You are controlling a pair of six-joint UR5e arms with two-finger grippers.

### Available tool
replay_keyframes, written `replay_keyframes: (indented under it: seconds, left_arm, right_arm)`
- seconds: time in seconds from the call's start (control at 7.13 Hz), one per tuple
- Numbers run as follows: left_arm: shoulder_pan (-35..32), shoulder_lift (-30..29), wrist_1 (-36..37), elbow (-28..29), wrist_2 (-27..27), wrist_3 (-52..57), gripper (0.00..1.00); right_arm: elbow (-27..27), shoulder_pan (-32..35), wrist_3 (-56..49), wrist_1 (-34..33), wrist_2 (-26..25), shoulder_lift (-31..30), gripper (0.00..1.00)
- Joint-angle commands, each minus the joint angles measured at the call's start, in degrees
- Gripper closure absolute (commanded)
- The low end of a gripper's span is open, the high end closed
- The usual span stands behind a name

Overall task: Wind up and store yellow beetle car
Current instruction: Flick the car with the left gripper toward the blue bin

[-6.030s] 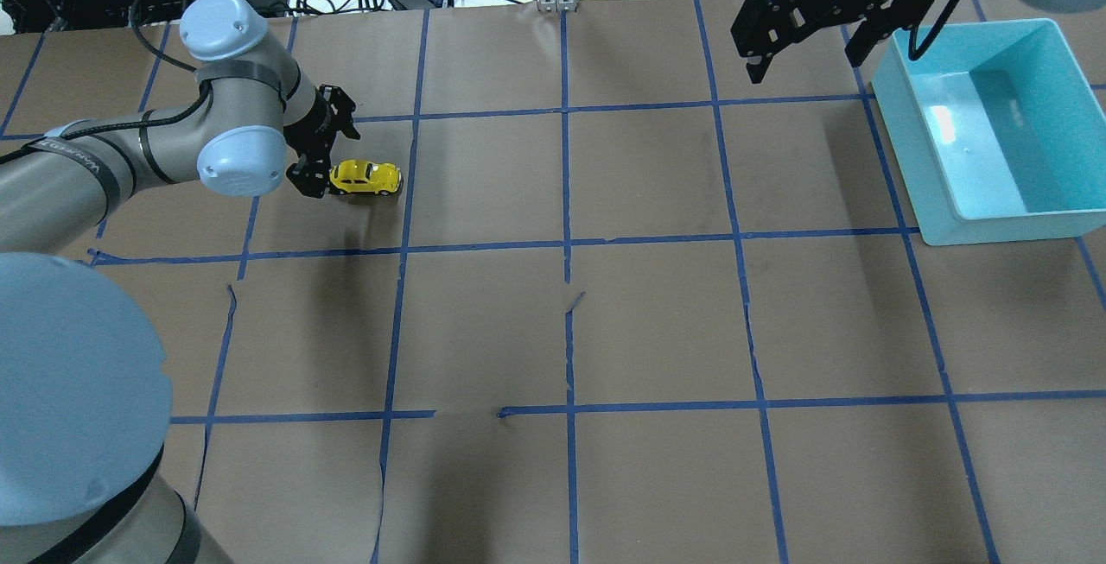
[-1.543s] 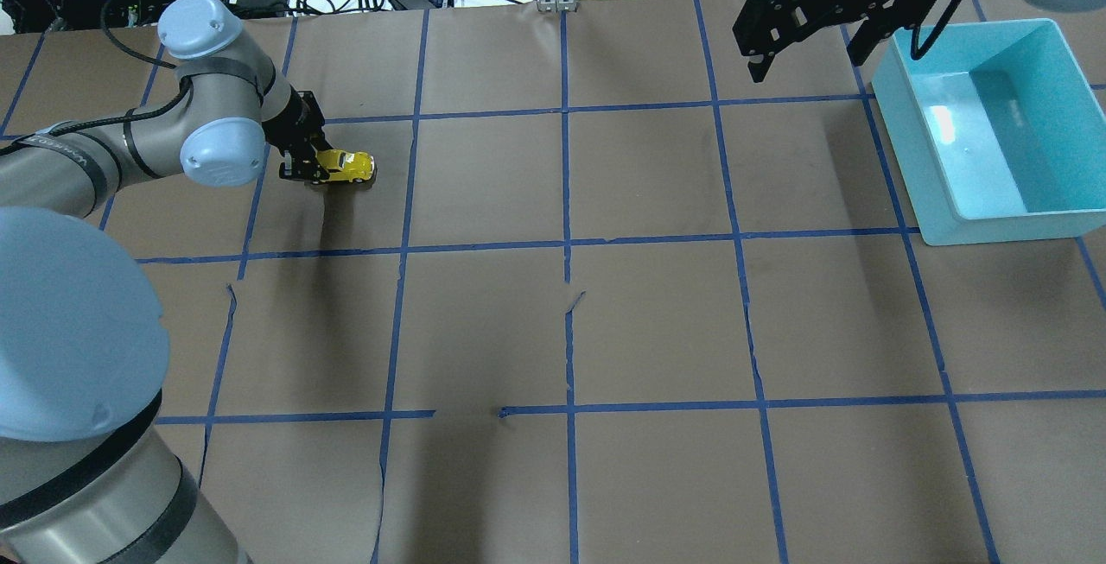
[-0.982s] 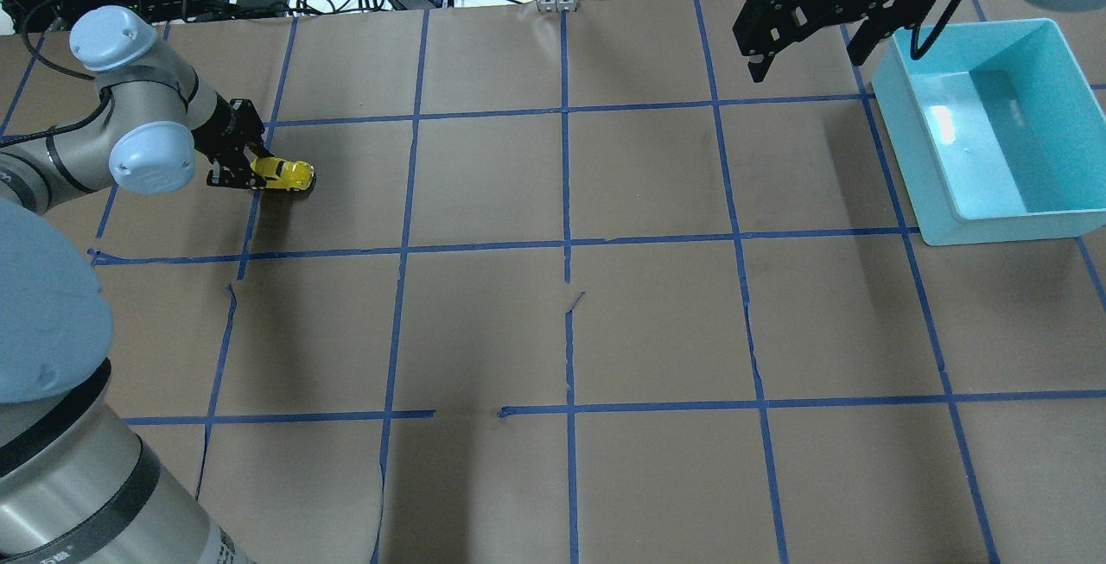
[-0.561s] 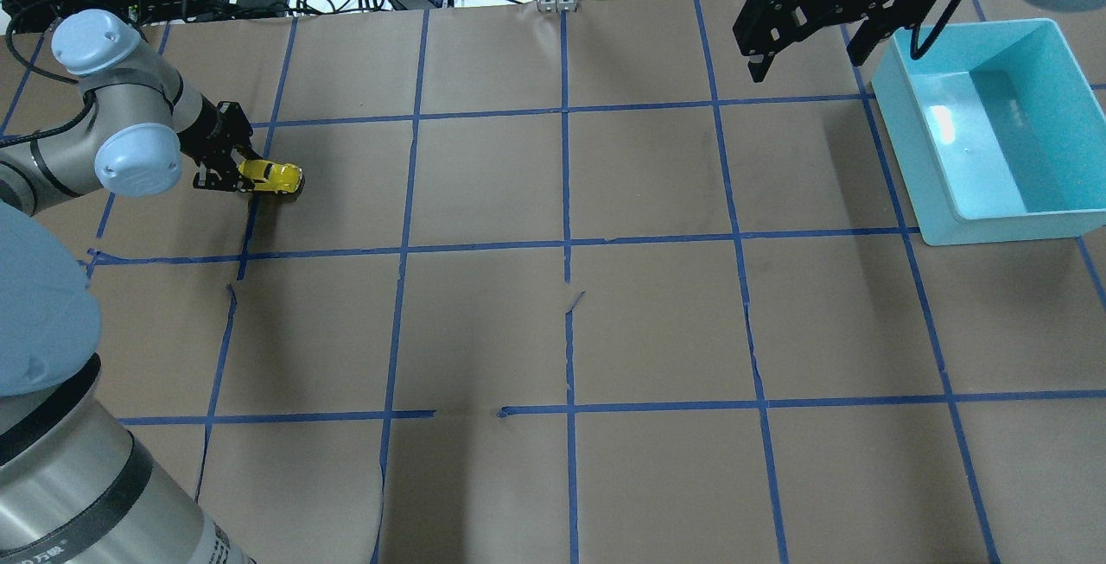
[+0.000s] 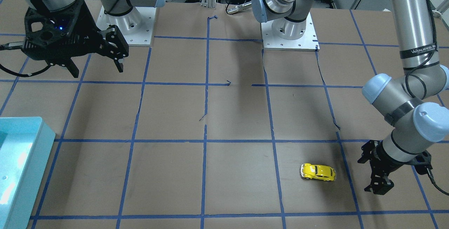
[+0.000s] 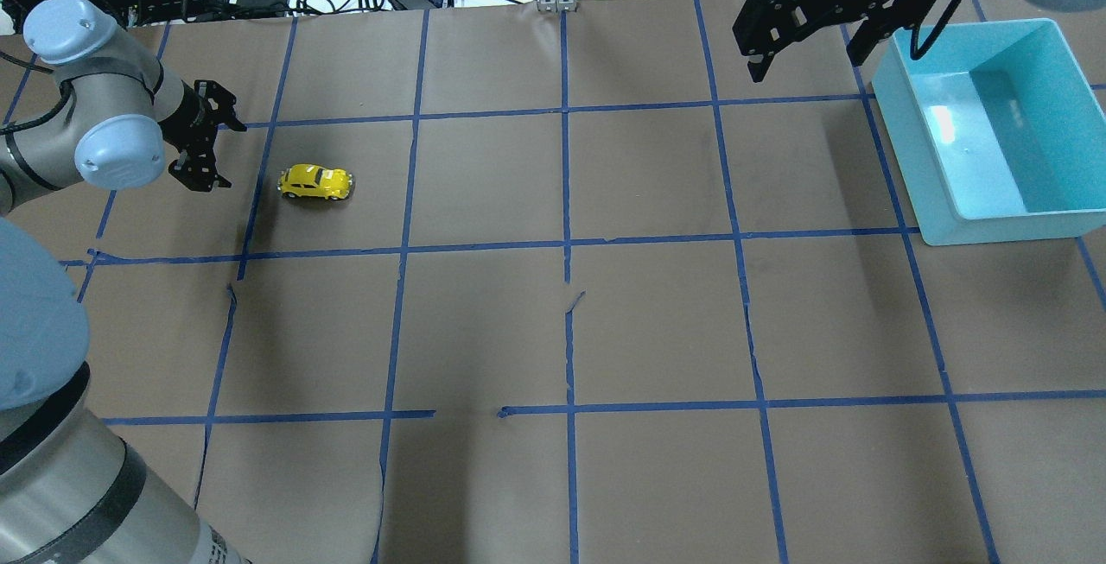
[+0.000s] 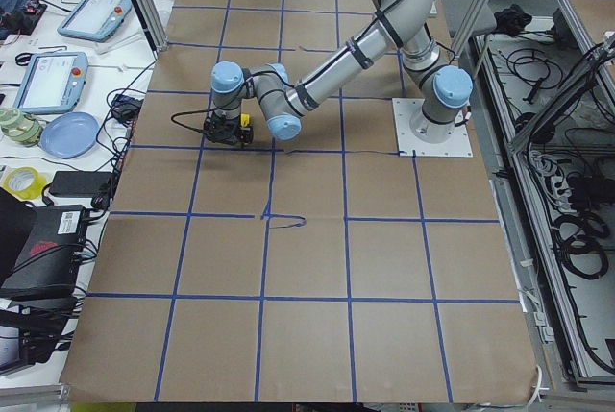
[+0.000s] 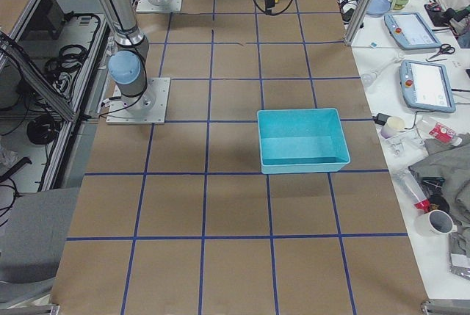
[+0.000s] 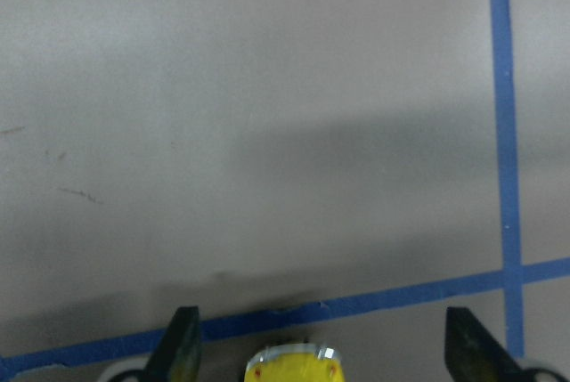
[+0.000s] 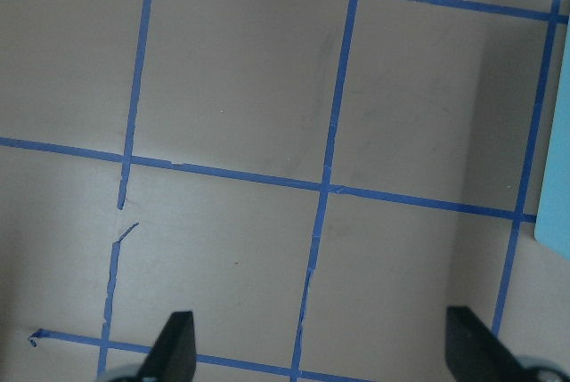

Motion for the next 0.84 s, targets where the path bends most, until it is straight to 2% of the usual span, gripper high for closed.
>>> replay_keyframes:
  seconds: [0.0,0.28,0.42,0.7]
  left_arm:
    - [-1.57,3.98,-1.06,0.0,0.01,11.77,0.0]
    - [-6.13,8.29,-3.86,0.96,0.36,21.29,0.0]
    - [-7.37,10.92,-7.8,1.66,0.36,23.34,0.0]
    - [-7.74,15.67,-21.4,4.37,0.45,30.86,0.0]
  right_arm:
    - [0.0,-0.02,0.0,0.0,0.03,0.0,0.0]
    - [0.0,-0.02,0.0,0.0,0.03,0.0,0.0]
    - [0.0,-0.02,0.0,0.0,0.03,0.0,0.0]
    - [0.0,-0.02,0.0,0.0,0.03,0.09,0.0]
